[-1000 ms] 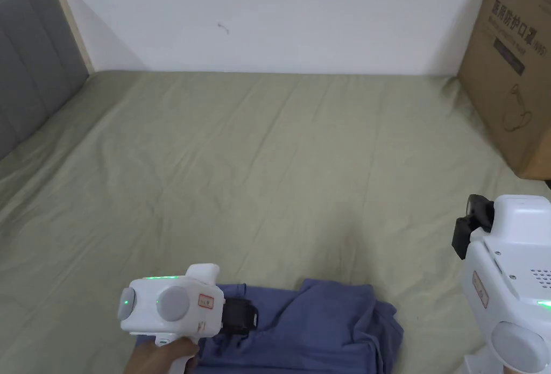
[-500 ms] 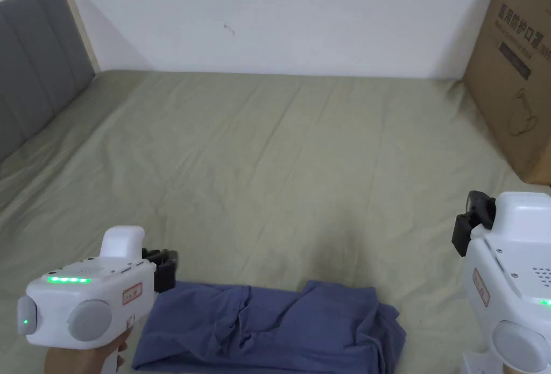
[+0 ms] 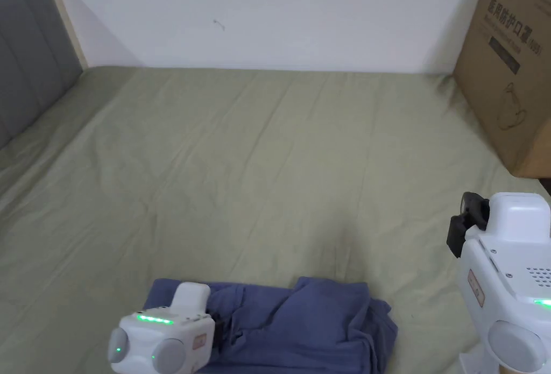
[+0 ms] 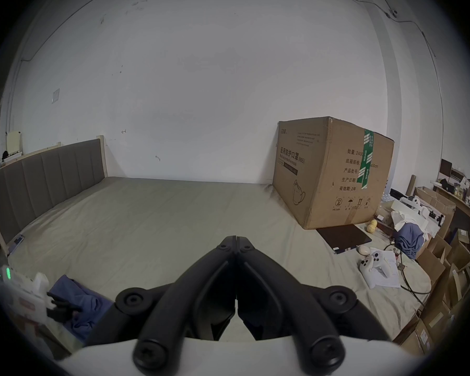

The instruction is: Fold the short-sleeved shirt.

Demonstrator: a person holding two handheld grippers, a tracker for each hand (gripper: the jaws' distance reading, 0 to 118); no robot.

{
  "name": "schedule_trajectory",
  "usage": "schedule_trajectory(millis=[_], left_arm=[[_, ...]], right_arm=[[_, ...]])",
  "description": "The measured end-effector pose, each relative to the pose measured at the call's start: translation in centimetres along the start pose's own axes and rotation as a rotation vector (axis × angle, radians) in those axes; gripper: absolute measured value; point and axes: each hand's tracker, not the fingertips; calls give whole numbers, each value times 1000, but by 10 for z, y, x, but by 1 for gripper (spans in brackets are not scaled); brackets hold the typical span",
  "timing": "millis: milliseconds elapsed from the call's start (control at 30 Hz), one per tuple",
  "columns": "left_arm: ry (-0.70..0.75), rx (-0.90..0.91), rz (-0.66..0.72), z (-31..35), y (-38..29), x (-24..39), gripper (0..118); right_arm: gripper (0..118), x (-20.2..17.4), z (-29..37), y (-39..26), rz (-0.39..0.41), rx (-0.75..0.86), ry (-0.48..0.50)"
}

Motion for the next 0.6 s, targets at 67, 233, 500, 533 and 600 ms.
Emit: schedule_trajectory(millis=[67, 233, 500, 533, 600], left_arm=[[-6, -22, -36, -10, -2, 14, 1], [-2, -14, -64, -17, 5, 33, 1], [-167, 80, 154, 38, 30, -20, 0], [-185, 92, 167, 48, 35, -31, 0], [-193, 103, 191, 66, 44, -56, 3]], right_arm=[[0, 3, 1, -1, -3, -2, -9], [0, 11, 1, -3, -13, -9, -29], [0, 11, 1, 0, -16, -8, -29], [0, 10, 1, 1, -14, -6, -28], [0, 6, 0, 2, -11, -4, -21]])
